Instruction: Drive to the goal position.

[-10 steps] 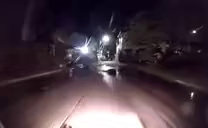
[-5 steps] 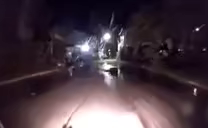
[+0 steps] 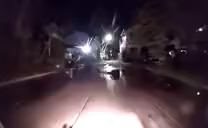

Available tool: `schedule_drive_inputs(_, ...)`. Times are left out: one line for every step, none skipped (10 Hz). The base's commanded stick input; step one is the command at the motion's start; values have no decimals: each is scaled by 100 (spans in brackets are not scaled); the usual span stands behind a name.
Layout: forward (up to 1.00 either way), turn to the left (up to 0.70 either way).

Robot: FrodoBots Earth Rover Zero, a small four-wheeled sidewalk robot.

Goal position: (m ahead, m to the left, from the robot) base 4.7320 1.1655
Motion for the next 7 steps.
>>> schedule_drive_inputs(100, 0)
schedule_drive_inputs(100, 0)
schedule_drive_inputs(100, 15)
schedule_drive_inputs(100, 27)
schedule_drive_inputs(100, 27)
schedule_drive_inputs(100, 23)
schedule_drive_inputs(100, 12)
